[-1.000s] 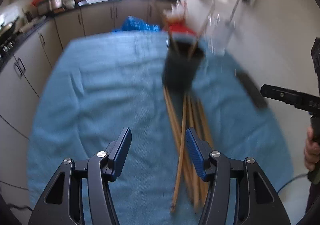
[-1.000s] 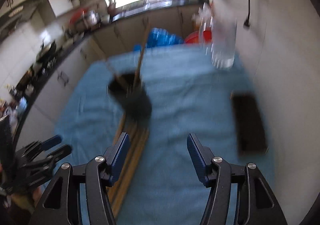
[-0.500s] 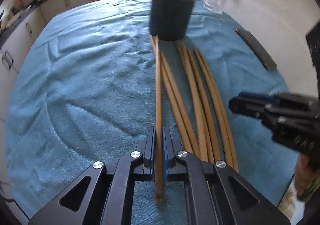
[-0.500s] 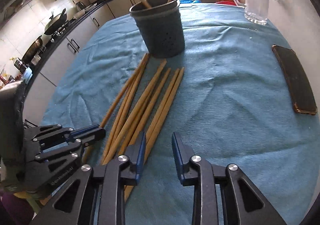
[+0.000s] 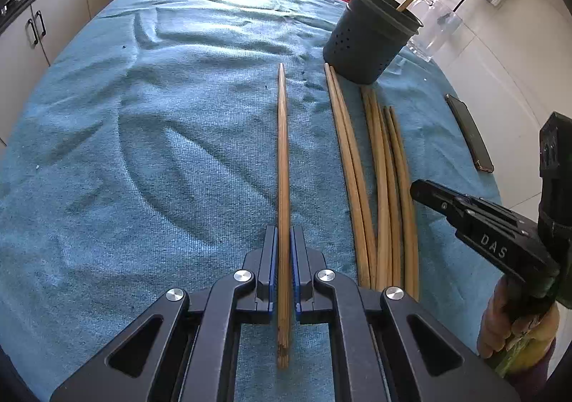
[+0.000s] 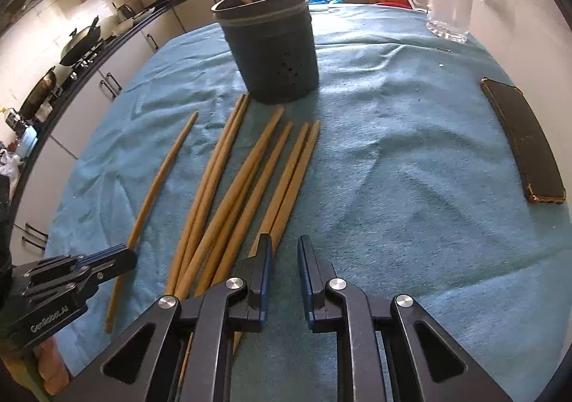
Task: Organize utensils
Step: 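Grasp a chopstick with the left gripper while the right gripper grasps another, then lift both chopsticks and carry them above the black cup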
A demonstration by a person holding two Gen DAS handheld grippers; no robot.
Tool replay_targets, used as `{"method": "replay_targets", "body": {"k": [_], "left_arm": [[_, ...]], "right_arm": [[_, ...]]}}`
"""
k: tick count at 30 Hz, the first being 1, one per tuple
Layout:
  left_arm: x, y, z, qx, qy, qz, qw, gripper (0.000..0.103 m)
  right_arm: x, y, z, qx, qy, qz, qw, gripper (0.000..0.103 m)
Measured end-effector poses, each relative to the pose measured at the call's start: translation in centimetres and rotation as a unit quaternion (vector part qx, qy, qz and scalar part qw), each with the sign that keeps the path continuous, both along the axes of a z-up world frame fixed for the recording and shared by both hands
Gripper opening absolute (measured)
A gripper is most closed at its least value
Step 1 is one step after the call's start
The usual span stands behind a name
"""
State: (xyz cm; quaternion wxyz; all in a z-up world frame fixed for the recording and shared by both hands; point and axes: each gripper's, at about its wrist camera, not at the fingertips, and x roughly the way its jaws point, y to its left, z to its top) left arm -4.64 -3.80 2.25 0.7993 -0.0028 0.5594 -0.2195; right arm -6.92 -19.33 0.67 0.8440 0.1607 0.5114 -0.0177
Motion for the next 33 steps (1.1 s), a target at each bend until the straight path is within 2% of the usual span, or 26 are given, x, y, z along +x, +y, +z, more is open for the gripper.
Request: {"method": "replay_targets", "body": {"k": [7, 15, 20, 24, 27, 28, 33], "left_arm": [[-0.2, -0.4, 0.0, 0.011, -0.011, 0.004, 0.9999, 0.007], [-0.3, -0.2, -0.1, 0.013, -0.011, 0.006, 0.9999, 0.007], [-0.8, 1.3, -0.1, -0.006, 0.020, 0.008, 0.9997, 0.007], [-1.1, 1.4, 0.4, 0.003, 0.039, -0.007, 0.9992, 0.007], [-0.2, 1.1, 0.8, 0.013, 0.044, -0.008, 0.9989, 0.015], [0.3, 0.9, 0.8, 0.020, 0.044, -0.004, 0.9988, 0.021], [3.6, -1.1, 0.0, 0.053, 0.049, -0.003, 0.9974, 0.023]], "right_arm": [[1.4, -0.8, -0.2, 0.005, 0.003, -0.021, 1.000, 0.016], [2.4, 0.9, -0.3, -0.025, 0.006, 0.000, 1.000, 0.016], [0.3, -2.2, -0.5, -0.017, 0.017, -0.023, 0.999, 0.012], [-1.2, -4.5, -0.4, -0.035, 0.043, -0.042, 0.998, 0.012], [-1.5, -5.3, -0.4, -0.026, 0.051, -0.038, 0.998, 0.012], [-1.3, -5.5, -0.4, -0.022, 0.053, -0.038, 0.998, 0.012], [0.4, -6.1, -0.5, -0.032, 0.058, -0.042, 0.997, 0.013]]}}
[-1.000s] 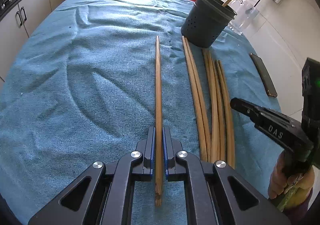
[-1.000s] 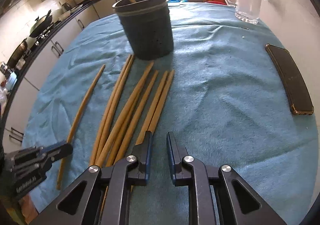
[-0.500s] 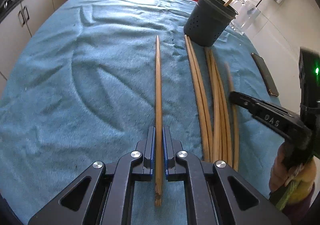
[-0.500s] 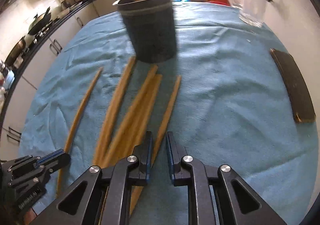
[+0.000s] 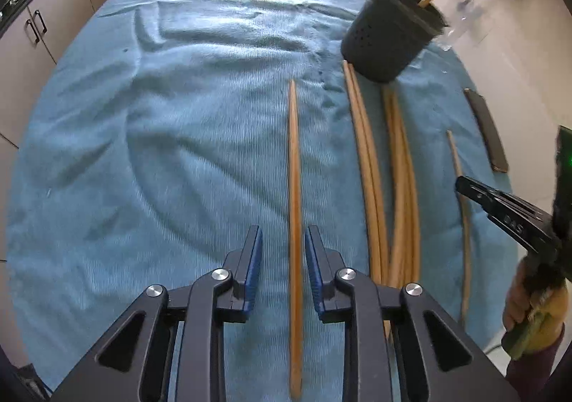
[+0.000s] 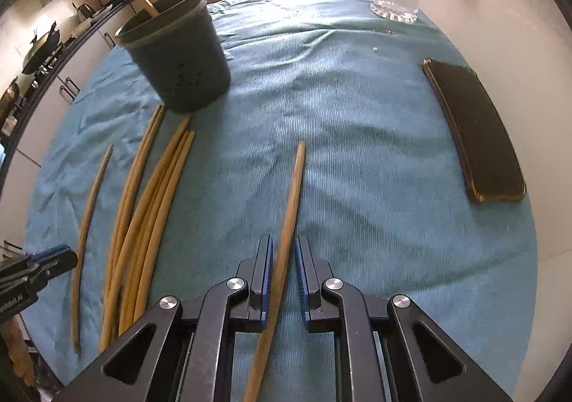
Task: Organize utensils
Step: 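Lift both chopsticks and carry them above the black cup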
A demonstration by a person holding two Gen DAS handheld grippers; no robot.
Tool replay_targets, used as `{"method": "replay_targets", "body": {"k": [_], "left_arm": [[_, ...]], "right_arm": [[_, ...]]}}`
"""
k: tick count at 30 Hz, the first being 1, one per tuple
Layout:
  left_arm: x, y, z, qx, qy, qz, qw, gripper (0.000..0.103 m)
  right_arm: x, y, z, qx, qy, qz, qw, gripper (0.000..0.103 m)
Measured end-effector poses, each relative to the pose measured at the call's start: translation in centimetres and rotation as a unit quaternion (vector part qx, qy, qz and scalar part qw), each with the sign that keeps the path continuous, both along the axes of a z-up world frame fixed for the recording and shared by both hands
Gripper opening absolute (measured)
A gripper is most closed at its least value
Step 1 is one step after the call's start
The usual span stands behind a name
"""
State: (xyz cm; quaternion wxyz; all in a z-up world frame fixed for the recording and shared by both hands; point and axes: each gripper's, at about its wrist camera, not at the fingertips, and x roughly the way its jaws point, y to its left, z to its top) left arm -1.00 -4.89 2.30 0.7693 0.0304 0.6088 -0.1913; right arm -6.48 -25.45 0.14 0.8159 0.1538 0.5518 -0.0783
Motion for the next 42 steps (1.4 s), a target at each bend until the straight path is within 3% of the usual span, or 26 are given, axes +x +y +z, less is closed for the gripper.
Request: {"method": "replay_targets", "body": {"k": [8, 12, 13, 14, 18, 23, 33, 42], "left_arm": [[4.0, -3.6, -0.3, 0.032, -0.035, -0.019, 0.9987, 0.023], [4.6, -4.1, -0.3, 0.025, -0.045, -0.017, 0.9985, 0.022], [4.6, -4.1, -0.4, 0.026, -0.052, -0.020, 0.9981, 0.008], [4.6, -4.0, -0.5, 0.025, -0.052, -0.019, 0.9981, 0.006], [4.0, -2.6, 1.2, 0.000, -0.070, 0.002, 0.9975, 0.006], [2.4, -1.0, 5.0, -0.026, -0.112, 0.008, 0.9933, 0.006], [-5.2, 0.6, 12.1, -0.036, -0.235, -0.019, 0.9712, 0.006], [-11.0, 1.6, 15.6, -0.049, -0.298, -0.036, 0.9527, 0.006]], "right_arm": [[3.7, -0.7, -0.2, -0.030, 0.022, 0.004, 0.999, 0.013], [4.4, -0.1, -0.1, -0.042, 0.020, 0.002, 0.999, 0.008], [4.4, 0.1, -0.1, -0.043, 0.014, 0.004, 0.999, 0.008], [4.4, 0.4, 0.0, -0.046, 0.010, 0.007, 0.999, 0.006], [3.7, 0.1, 1.1, -0.024, -0.028, 0.002, 0.999, 0.006], [1.7, 0.4, 5.5, -0.018, -0.098, -0.001, 0.995, 0.006], [-3.8, 2.2, 13.0, -0.040, -0.207, 0.003, 0.978, 0.006], [-8.6, 4.2, 16.8, -0.058, -0.265, 0.012, 0.963, 0.006]]}}
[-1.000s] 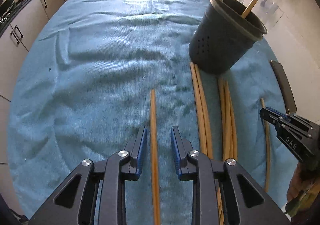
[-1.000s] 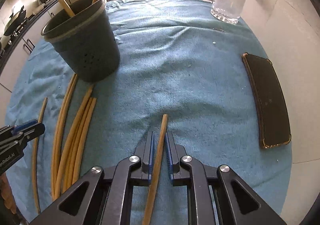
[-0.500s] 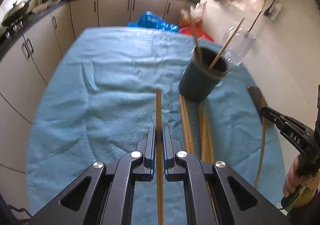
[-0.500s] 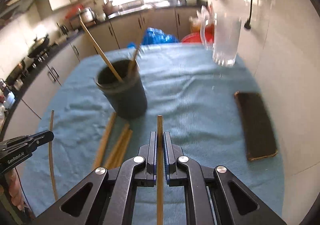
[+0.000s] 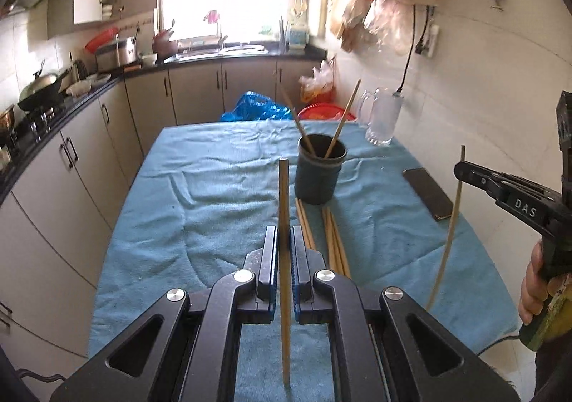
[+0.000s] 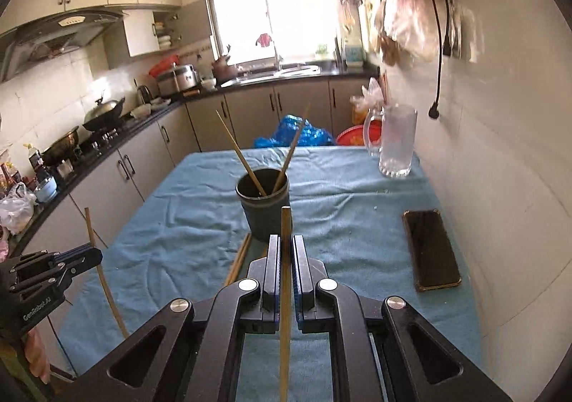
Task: Organize utensils
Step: 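Lift both chopsticks and carry them above the black cup, then open both grippers to release the chopsticks into the black cup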
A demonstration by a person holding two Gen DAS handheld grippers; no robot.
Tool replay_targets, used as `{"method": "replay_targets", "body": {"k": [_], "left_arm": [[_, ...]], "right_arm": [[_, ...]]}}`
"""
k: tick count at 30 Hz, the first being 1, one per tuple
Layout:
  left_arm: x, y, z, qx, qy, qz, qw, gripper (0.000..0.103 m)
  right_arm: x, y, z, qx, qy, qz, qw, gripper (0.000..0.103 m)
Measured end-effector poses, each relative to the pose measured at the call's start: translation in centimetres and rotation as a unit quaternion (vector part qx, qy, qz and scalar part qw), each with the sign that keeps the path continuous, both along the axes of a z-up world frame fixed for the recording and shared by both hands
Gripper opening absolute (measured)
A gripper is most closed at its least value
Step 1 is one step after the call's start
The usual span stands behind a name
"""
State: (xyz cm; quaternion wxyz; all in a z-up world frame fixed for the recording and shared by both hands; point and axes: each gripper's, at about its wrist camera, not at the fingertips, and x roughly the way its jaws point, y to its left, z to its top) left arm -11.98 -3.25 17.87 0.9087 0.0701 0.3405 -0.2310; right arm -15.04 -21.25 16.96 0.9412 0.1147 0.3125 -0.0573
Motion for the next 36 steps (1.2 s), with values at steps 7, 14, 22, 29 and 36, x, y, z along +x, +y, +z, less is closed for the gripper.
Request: {"method": "replay_targets", "body": {"k": [7, 14, 22, 29, 36], "left_arm": [[-1.3, -0.3, 2.9, -0.020, -0.029, -0.013, 0.9993, 0.006], [2.3, -2.3, 6.4, -0.039, -0.038, -0.019, 0.9983, 0.006], [8.6, -5.4, 10.6, -0.070, -0.042, -0.017, 0.9965, 0.006], [14.5, -9.6, 12.0, -0.073, -0.044, -0.009, 0.9964, 0.006], [20.0, -13.1, 9.6, -0.059, -0.022, -0.004, 0.9980, 0.006]], "right_arm": [[-0.9, 0.2, 2.1, -0.002, -0.029, 0.002, 1.000, 0.006], [1.5, -0.7, 4.7, -0.001, -0.055, -0.004, 0.999, 0.006], [6.5, -3.2, 9.1, 0.026, -0.109, -0.024, 0.993, 0.006], [11.9, -5.7, 10.6, 0.050, -0.141, -0.062, 0.987, 0.006], [17.3, -7.9, 8.4, 0.076, -0.130, -0.089, 0.985, 0.006]]}}
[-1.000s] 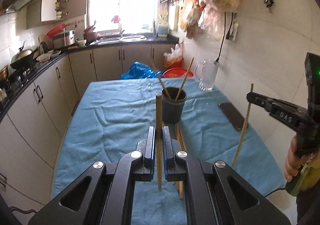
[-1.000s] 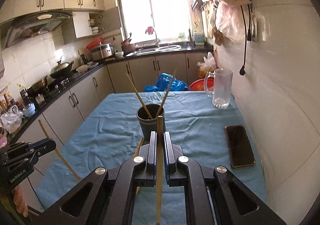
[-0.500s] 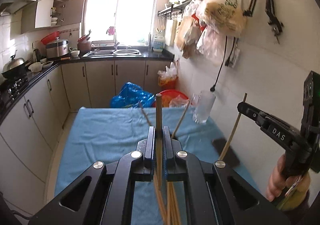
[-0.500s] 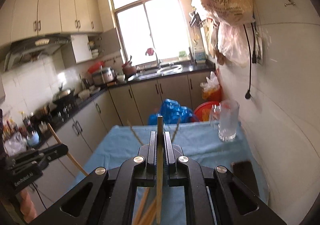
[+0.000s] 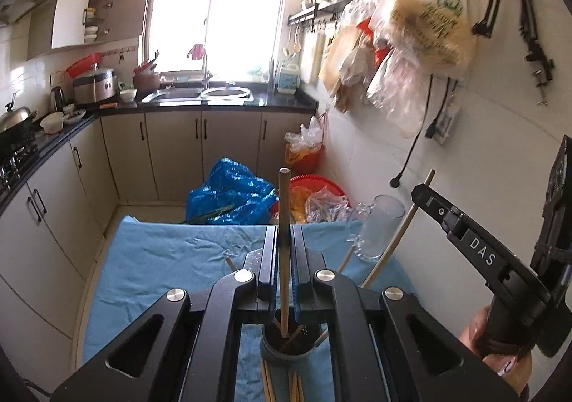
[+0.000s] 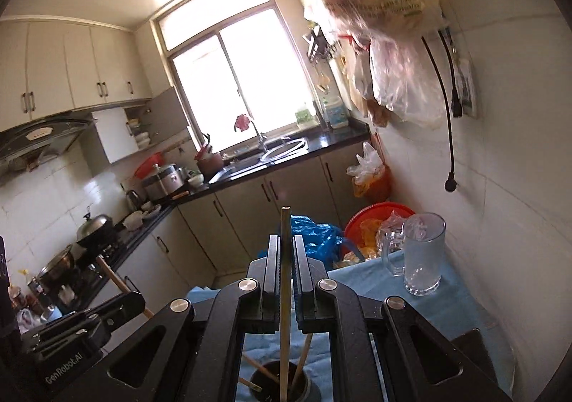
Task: Organize utensils
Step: 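Open both grippers to release the chopsticks into the black cup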
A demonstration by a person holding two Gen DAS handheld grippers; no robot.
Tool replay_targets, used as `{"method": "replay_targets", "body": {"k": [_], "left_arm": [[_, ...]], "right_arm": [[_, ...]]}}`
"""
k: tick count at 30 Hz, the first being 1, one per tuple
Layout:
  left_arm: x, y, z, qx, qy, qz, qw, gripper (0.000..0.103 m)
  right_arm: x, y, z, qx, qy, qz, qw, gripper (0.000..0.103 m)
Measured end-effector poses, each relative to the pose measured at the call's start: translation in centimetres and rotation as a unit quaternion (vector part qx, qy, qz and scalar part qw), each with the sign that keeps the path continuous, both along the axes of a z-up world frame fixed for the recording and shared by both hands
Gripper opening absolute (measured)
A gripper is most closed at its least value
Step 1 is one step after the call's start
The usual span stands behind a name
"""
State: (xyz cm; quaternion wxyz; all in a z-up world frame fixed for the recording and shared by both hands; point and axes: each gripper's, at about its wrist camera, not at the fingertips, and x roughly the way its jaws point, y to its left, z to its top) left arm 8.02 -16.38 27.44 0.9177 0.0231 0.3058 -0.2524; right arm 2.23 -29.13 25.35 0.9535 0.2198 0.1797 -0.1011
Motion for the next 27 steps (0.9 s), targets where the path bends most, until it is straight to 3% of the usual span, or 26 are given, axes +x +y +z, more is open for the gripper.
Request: {"method": "replay_targets", "body": {"k": [7, 12, 15, 17, 21, 27], "left_arm": [[3.7, -1.3, -6.0, 0.026, 0.068, 0.001, 0.9974, 0.006], [4.4, -0.7, -6.9, 0.024, 0.073, 0.006, 0.9970, 0.006], [4.0, 0.2, -6.4, 0.015, 0.073, 0.007, 0.9972, 0.019], [3.4, 1.0, -5.8, 0.007, 0.066, 0.014, 0.9977, 0.032], [1.8, 2.6, -4.7, -0.001, 0.056, 0.018, 0.9983, 0.034], [-2.3, 5.7, -3.7, -0.012, 0.041, 0.021, 0.9989, 0.040]], "right_arm": [[4.3, -1.0, -6.1, 0.023, 0.078, 0.018, 0.997, 0.007], [5.5, -1.9, -8.7, 0.040, 0.101, 0.026, 0.994, 0.008], [5.5, -2.2, -9.0, 0.050, 0.103, 0.027, 0.993, 0.016], [5.2, -2.2, -8.9, 0.047, 0.101, 0.026, 0.993, 0.027], [3.7, -2.1, -7.7, 0.047, 0.093, 0.025, 0.994, 0.031], [-0.4, -1.4, -5.9, 0.030, 0.090, 0.023, 0.995, 0.046]]}}
